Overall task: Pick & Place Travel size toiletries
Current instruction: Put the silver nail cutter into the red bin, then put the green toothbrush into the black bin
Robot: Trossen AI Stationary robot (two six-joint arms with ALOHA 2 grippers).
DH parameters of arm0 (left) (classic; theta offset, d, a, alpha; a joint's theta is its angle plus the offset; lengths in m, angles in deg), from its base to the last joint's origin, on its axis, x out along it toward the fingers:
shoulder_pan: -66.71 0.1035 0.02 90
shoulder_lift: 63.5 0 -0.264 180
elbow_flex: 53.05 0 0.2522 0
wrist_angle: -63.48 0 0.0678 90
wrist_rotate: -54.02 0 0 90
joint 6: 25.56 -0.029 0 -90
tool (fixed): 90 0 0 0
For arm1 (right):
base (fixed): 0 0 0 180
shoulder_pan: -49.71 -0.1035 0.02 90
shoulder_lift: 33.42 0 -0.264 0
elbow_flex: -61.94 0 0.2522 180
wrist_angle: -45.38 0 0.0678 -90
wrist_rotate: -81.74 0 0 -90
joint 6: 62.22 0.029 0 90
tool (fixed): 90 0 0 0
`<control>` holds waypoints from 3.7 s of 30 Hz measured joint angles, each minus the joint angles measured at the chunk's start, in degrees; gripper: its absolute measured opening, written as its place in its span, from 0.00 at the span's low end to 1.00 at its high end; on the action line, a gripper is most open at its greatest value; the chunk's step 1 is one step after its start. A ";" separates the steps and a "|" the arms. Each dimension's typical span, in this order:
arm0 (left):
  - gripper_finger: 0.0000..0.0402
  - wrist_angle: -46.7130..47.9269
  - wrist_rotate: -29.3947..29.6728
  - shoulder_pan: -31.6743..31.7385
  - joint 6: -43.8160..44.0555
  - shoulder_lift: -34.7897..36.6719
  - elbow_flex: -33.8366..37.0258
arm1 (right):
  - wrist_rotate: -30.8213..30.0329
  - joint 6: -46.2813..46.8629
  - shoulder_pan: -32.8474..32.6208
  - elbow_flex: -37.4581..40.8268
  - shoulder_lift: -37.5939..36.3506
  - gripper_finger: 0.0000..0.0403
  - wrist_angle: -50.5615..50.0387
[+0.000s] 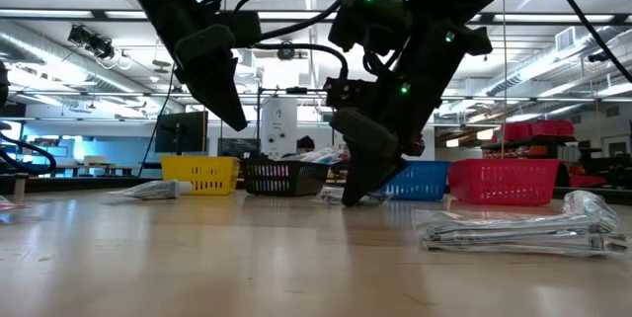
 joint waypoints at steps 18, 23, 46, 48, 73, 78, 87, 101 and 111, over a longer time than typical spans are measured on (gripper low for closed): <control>0.46 0.15 -0.19 -0.01 -0.13 0.00 0.00 | -10.33 9.75 0.25 0.25 -17.14 0.18 -21.08; 0.46 -0.20 -0.19 0.00 -0.15 0.02 0.00 | -17.83 23.11 0.64 0.22 -24.17 0.18 -39.76; 0.46 -0.29 -0.21 0.00 -0.17 0.01 0.00 | -12.24 32.80 9.67 14.71 -25.88 0.31 -42.21; 0.46 -0.29 -0.21 0.00 -0.17 0.00 0.00 | -10.72 32.78 10.09 14.71 -25.90 0.32 -41.22; 0.46 -0.33 -0.21 -0.06 0.72 0.00 0.00 | 34.03 42.54 3.71 2.67 -25.92 0.32 -40.88; 0.46 -0.33 -0.19 -0.04 1.17 0.02 0.00 | 35.36 53.98 -1.68 4.61 -25.92 0.32 -40.93; 0.46 -0.31 -0.19 -0.04 1.98 0.02 0.00 | 35.25 61.77 -2.27 13.21 -25.92 0.32 -39.20; 0.46 -4.28 0.21 0.00 -0.98 0.00 0.00 | 27.64 64.38 -3.13 18.12 -25.92 0.32 -29.01; 0.46 -10.85 0.27 0.00 -11.87 0.02 0.00 | 27.57 76.63 -7.45 21.57 -25.92 0.32 -22.82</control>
